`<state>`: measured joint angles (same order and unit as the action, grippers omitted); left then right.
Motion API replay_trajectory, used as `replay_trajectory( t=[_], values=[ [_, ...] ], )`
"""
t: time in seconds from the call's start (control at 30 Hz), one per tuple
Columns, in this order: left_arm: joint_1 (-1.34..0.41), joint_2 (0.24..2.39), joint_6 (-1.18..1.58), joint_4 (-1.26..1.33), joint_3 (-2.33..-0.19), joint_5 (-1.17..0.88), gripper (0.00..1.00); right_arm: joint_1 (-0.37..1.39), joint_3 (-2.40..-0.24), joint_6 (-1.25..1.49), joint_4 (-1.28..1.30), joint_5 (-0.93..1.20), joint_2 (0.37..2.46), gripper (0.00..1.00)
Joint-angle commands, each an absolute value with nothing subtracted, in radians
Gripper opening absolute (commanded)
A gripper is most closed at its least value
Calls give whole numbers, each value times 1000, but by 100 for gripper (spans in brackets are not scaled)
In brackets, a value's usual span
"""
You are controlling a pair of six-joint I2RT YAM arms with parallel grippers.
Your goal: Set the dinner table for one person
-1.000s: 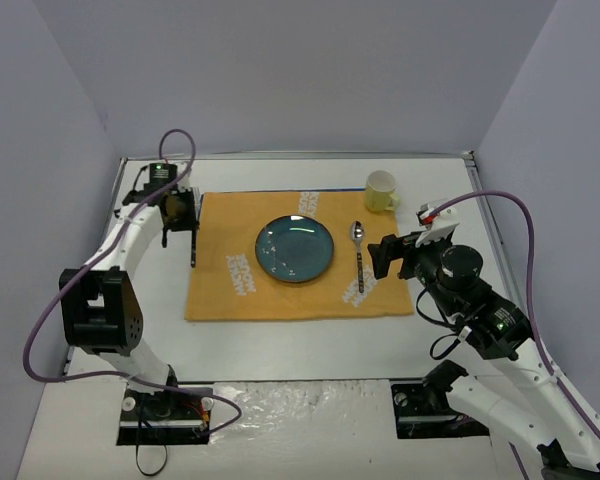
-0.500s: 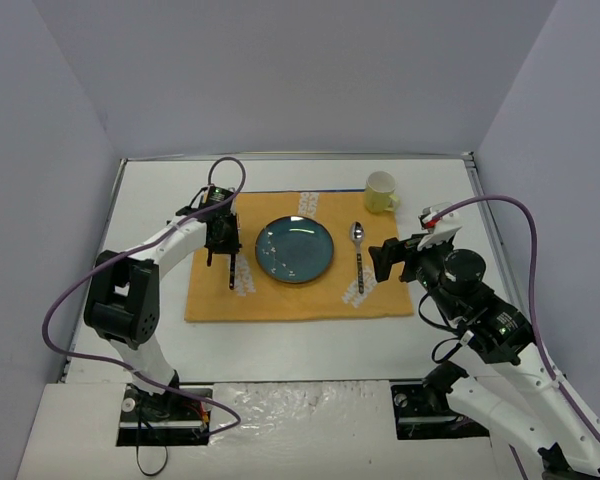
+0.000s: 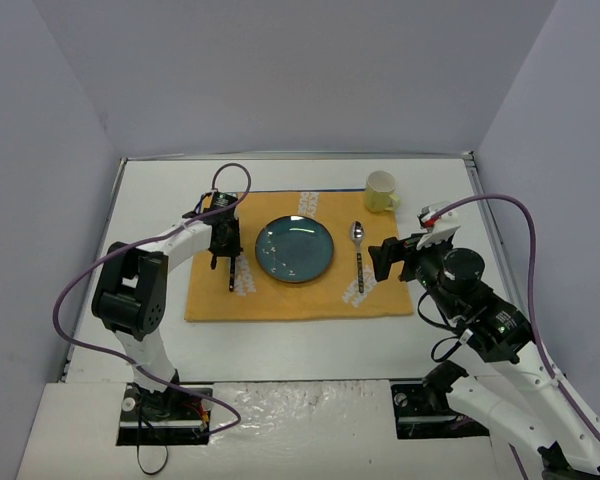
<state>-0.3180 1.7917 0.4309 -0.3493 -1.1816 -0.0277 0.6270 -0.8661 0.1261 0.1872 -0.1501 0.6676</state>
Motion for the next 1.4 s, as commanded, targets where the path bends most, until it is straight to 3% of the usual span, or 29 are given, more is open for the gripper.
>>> replay_trajectory(
  t=[0.0, 1.37],
  values=[
    [-319, 1780, 412, -281, -1188, -19, 0, 624, -886, 121, 120, -146, 692, 100],
    [-279, 1766, 345, -324, -1155, 23, 0, 623, -869, 135, 120, -140, 676, 100]
  ],
)
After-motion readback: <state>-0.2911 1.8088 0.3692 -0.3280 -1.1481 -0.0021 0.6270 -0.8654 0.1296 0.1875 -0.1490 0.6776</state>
